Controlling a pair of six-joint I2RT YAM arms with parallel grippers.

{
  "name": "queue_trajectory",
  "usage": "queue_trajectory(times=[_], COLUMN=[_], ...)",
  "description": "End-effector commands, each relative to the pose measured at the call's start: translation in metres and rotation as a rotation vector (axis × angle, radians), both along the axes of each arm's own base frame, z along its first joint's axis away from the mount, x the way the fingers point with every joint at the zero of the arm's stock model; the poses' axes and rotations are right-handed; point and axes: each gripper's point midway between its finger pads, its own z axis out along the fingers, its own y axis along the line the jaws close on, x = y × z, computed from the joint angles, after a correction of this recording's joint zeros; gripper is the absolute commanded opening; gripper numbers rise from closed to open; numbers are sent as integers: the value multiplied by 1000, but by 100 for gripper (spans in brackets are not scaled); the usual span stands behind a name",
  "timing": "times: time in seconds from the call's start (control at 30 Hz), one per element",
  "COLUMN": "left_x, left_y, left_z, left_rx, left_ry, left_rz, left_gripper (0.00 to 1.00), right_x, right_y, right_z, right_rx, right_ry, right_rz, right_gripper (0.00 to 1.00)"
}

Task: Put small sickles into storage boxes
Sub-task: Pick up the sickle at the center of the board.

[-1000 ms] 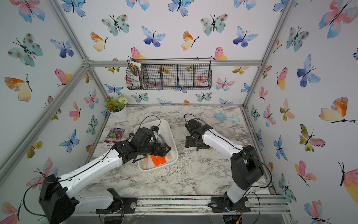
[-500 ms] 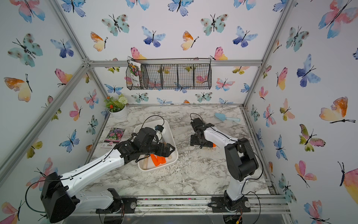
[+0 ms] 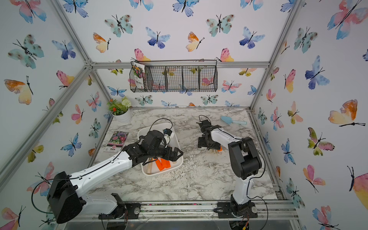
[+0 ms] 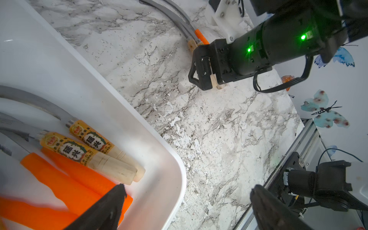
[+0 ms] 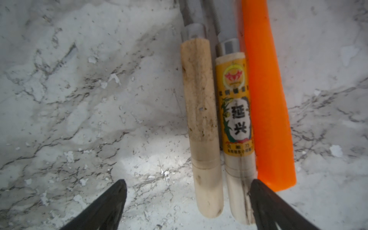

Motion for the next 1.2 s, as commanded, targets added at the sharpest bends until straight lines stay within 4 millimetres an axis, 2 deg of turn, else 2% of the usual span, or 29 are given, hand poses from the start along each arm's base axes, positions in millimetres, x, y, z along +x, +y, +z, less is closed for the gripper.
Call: queue_trajectory(times=[0.0,0.13,0.47,0.6,0.77,1.03,1.17], left_x=[2,1,0,-1,-1,-2,-4], left_y=[-10,-9,-9,-9,-9,-8,-6], left_z=[12,10,7,5,4,4,2], left_rx=[-28,-21,-15,-14,-17,-23,-21], left_ry=[-27,-23,-17,-10,-5,-5,-1], left_rz=[-33,-35,-38,-41,-38,-37,-35], left_gripper=[98,98,98,98,98,98,98], right_x=[7,9,10,8,3,-3,-9], right_y=[4,5,9,9,8,9,10], right_z=[3,-1,-17,-24,-30,-38,-46], right_rx=[5,3,11,12,14,27,33], right_ry=[-8,-2,20,30,45,64,88], right_rz=[10,17,24,27,29,41,50], right_gripper=[96,92,71,56,42,41,31])
